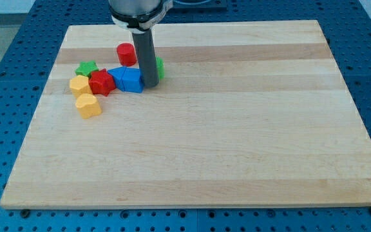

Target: Move blue triangle into blue cube

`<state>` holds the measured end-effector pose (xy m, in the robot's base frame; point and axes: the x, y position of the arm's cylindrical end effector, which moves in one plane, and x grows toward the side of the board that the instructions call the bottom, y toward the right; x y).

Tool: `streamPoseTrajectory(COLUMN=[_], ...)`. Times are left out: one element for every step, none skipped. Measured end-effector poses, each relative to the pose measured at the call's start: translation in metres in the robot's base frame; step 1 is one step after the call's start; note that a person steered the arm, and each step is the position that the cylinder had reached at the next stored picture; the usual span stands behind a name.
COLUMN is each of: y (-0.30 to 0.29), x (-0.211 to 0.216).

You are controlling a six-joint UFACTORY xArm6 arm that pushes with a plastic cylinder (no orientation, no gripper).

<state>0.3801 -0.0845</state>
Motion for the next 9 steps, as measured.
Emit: streamPoseTrajectory(y=[0.05, 0.057, 0.032, 0.019, 0.003, -0.004, 0.008, 0.039, 0.036], x=[-0.005, -0.016, -0.017, -0.028, -0.041, -0.042, -0.021, 0.016, 0.058])
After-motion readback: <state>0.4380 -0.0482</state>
